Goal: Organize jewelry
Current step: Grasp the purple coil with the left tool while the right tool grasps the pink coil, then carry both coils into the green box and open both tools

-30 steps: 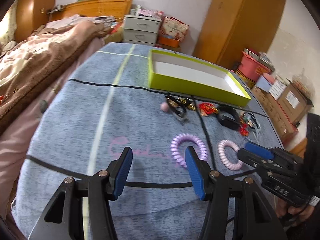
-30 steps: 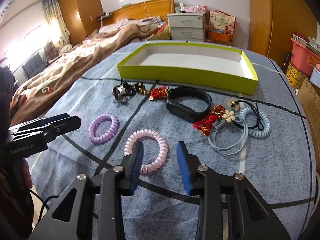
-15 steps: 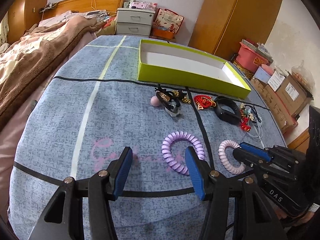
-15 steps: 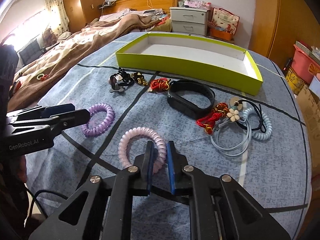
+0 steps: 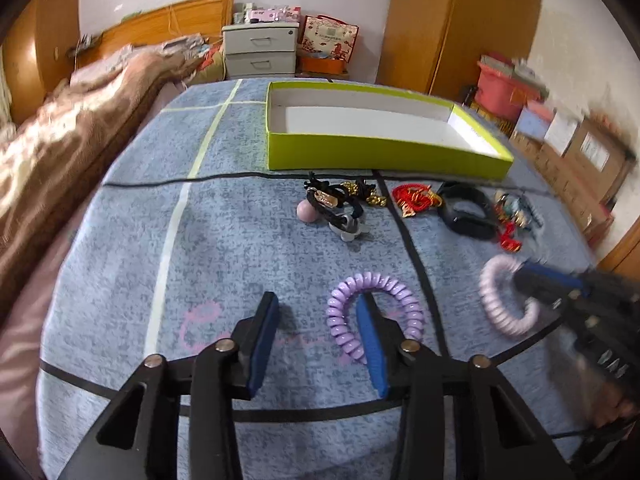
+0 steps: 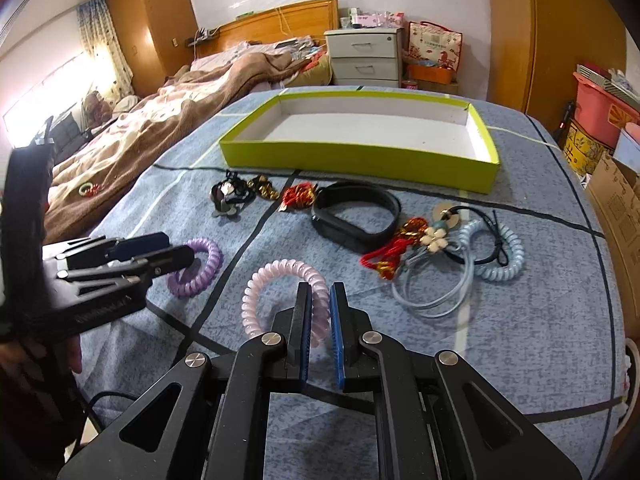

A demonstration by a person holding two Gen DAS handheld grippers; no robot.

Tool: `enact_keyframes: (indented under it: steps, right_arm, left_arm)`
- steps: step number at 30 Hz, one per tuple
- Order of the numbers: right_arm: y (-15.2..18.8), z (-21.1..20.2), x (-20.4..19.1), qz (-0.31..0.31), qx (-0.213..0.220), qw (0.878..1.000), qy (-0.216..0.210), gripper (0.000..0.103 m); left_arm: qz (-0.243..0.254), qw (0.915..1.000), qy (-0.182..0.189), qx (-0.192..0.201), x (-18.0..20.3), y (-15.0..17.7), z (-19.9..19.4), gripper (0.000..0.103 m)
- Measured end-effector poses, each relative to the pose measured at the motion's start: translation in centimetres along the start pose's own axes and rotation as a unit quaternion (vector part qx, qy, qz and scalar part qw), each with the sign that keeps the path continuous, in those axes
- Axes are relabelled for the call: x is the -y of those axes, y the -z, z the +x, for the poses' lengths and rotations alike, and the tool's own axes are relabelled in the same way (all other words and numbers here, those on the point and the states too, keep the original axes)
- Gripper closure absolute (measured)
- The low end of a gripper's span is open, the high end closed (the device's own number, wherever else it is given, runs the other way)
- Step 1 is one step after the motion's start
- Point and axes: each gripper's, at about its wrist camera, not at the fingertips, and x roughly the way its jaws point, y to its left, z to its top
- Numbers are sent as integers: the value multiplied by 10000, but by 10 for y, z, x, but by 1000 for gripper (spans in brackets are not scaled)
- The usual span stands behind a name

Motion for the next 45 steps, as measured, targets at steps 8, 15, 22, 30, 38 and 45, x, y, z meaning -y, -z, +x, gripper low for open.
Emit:
enact_keyframes:
  steps: [8,15,22,30,38,45]
  right_arm:
    - [-5,-7,14,194,125,9997,53,93]
    - [-9,-12,22,272,205,9994,104,93]
    - [-19,-18,32,357,307,9987,190,93]
    - [-43,-26,50,431,466,9971,416,93]
    - [-87,-24,80,482,577,9950,659,93]
    - [-119,0,107,579,486,9941,781,93]
  left_arm:
    - [429,9991,-28,-30,17,-4,2,91]
    - [248,9996,123,45,11,-9,-2,93]
    - [150,9993,216,280,7,-23,-16,93]
    - [77,9984,348,430,3,-46,-19,93]
    - [-81,9969,518,595,-3,-96,-11,93]
    - [-190,9965,582,577,-11,-133,12,93]
